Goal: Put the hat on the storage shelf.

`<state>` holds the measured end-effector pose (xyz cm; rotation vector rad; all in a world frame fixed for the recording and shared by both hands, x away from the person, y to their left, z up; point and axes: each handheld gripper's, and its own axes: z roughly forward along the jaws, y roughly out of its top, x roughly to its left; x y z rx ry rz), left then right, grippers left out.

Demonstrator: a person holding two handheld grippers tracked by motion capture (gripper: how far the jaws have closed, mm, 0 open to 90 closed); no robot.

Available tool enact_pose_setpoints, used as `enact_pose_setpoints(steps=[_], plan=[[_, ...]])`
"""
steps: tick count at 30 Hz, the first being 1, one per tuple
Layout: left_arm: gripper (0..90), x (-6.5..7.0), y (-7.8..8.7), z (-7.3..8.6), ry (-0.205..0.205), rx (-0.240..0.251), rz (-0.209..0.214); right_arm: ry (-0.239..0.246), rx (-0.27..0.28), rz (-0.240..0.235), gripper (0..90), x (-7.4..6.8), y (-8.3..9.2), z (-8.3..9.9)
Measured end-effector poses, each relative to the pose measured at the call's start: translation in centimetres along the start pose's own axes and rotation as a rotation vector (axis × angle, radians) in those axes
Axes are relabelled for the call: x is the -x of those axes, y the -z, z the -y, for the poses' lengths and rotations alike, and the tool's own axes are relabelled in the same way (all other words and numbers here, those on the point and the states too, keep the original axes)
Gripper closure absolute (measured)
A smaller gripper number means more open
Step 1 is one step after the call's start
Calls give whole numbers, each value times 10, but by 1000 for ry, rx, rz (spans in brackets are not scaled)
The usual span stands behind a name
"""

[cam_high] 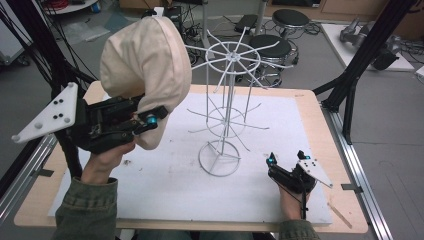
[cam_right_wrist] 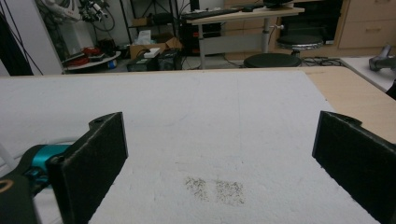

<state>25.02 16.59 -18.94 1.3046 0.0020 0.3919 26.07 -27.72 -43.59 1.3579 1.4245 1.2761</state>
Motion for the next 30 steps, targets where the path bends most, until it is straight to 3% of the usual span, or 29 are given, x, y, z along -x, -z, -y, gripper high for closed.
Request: enact_pose_setpoints(steps=[7, 13, 20, 23, 29, 30], plan=[[775, -19, -16, -16, 50, 20, 72, -5, -4, -4, 21, 0, -1, 0], [775, -28, -36, -26, 50, -15, 78, -1, -3, -2, 21, 1, 0, 0], [767, -38, -49, -12, 97, -56, 90, -5, -7, -8, 21, 1, 0, 0], [752, -41, -50, -5, 127, -64, 118, 0, -12, -9, 21, 1, -1, 1], [749, -45, -47, 5, 156, -79, 124, -1, -11, -8, 22, 1, -1, 1], [749, -46, -46, 9, 172, -99, 130, -2, -10, -8, 22, 1, -1, 1]])
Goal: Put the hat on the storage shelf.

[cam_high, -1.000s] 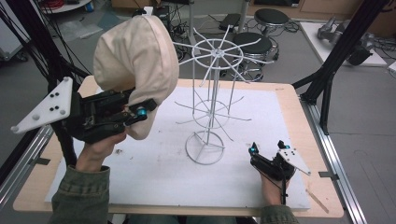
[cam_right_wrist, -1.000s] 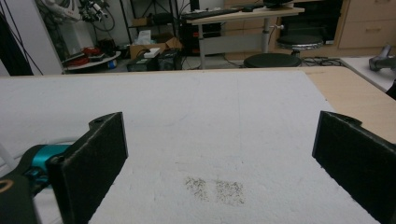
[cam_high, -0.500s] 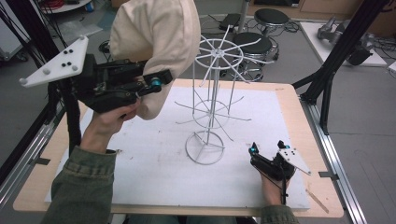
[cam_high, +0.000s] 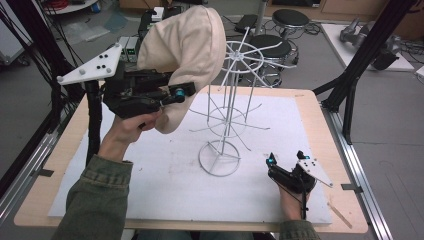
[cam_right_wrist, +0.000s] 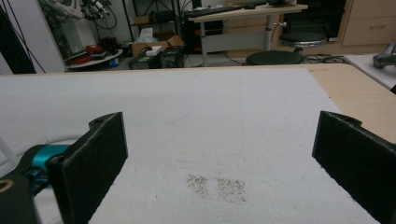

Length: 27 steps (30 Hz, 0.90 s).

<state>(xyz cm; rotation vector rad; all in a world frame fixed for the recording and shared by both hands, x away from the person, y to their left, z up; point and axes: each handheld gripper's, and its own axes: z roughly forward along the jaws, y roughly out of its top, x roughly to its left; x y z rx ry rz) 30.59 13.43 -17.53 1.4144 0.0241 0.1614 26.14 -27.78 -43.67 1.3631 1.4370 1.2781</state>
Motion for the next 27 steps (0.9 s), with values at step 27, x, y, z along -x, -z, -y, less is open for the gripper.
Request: enact_pose_setpoints(steps=[27], plan=[[680, -15, 14, 32, 79, -28, 5, -1, 2, 1, 21, 0, 0, 0]])
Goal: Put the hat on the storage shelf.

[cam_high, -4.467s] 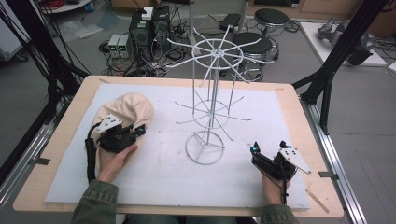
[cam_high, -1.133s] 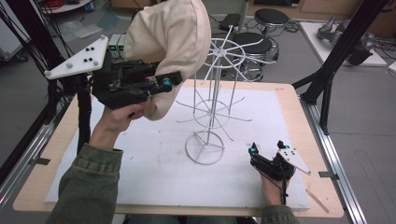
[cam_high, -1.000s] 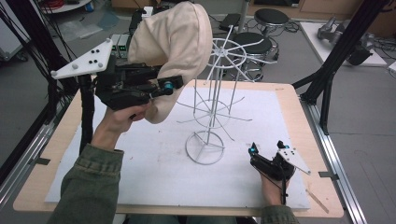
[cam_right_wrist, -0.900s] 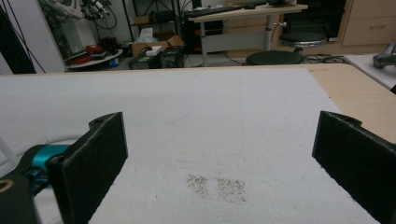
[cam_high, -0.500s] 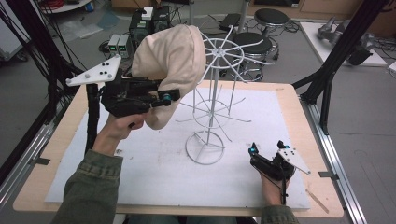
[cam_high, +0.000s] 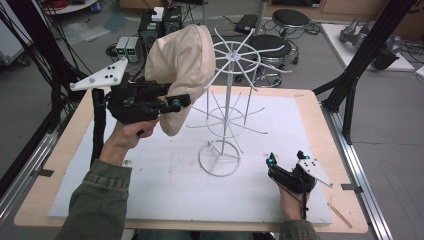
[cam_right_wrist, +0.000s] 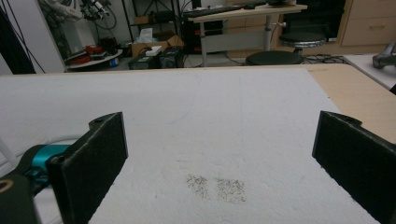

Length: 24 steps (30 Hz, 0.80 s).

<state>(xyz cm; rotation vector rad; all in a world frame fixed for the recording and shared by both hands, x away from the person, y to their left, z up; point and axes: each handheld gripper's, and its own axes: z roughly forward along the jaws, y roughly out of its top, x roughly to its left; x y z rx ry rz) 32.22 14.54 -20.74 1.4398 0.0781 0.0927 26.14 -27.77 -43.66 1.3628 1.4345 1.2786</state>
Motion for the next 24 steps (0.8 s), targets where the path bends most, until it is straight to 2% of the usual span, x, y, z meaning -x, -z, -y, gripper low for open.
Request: enact_pose_setpoints(steps=[4, 5, 8, 9, 10, 12, 13, 14, 17, 20, 22, 24], plan=[[626, 0, 3, 0, -6, -9, -16, -3, 1, -1, 22, 0, 0, 0], [595, 0, 3, 0, -7, -8, -21, -3, 1, -1, 22, 0, 0, 0], [418, 3, 5, 1, -22, -9, -69, 0, 0, -2, 21, 0, 1, 0], [399, 3, 5, 1, -22, -9, -69, 1, 0, -2, 22, 0, 1, 0], [368, 3, 7, 3, -27, -11, -100, 1, 0, -2, 22, 0, 1, 0], [306, 3, 9, 3, -25, -12, -113, 4, 2, -1, 21, 0, 1, 0], [282, 4, 12, 5, -25, -4, -135, -1, 0, -3, 21, 0, 1, 0], [266, 4, 12, 5, -25, -4, -135, -1, 0, -3, 21, 0, 1, 0], [239, 5, 19, 6, -27, -4, -183, -1, -1, -3, 22, -1, 0, 0], [231, 7, 26, 9, -38, 4, -205, 0, -1, -2, 21, 0, 1, 0], [228, 9, 28, 10, -43, 2, -212, -6, -3, -1, 21, -1, 1, 0], [216, 11, 33, 12, -49, -13, -239, -2, 0, -1, 21, 0, 0, 0]])
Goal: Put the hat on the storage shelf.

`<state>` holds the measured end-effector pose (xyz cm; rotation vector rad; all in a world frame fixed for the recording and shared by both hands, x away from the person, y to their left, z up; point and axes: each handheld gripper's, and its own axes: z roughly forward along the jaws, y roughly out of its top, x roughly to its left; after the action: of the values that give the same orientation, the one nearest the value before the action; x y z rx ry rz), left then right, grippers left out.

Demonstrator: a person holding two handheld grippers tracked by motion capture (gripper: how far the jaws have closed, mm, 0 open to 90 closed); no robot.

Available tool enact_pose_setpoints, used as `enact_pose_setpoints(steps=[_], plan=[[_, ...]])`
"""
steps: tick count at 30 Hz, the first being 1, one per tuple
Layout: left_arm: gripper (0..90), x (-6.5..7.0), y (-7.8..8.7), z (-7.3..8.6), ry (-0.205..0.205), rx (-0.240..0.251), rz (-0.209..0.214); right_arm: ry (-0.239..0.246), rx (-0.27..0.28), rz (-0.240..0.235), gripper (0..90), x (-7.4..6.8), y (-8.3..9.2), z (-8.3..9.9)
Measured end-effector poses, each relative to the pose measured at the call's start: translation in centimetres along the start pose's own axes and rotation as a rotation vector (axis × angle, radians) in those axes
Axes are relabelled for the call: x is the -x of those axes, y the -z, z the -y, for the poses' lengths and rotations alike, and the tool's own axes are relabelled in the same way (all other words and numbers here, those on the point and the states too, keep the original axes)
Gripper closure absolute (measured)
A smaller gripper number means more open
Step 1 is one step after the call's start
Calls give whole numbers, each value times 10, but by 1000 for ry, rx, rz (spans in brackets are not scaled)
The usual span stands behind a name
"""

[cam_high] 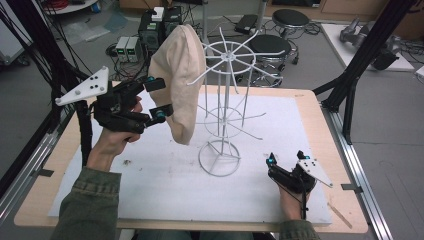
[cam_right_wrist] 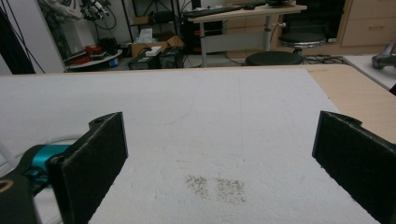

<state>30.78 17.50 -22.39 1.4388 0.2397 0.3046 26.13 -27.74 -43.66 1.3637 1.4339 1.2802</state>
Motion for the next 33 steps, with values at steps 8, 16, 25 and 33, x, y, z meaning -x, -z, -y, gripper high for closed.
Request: enact_pose_setpoints(steps=[8, 16, 25, 33], plan=[[216, 2, 19, 2, -3, 17, -60, 2, 3, -2, 22, -1, 1, 0], [233, 2, 41, 11, -12, 34, -124, 5, 0, -5, 22, -2, 1, 0], [232, 3, 58, 35, 8, 19, -165, 22, -4, -8, 22, -2, 0, 0], [235, 7, 82, 63, 49, 5, -247, 15, -2, -3, 22, -3, 1, 0]])
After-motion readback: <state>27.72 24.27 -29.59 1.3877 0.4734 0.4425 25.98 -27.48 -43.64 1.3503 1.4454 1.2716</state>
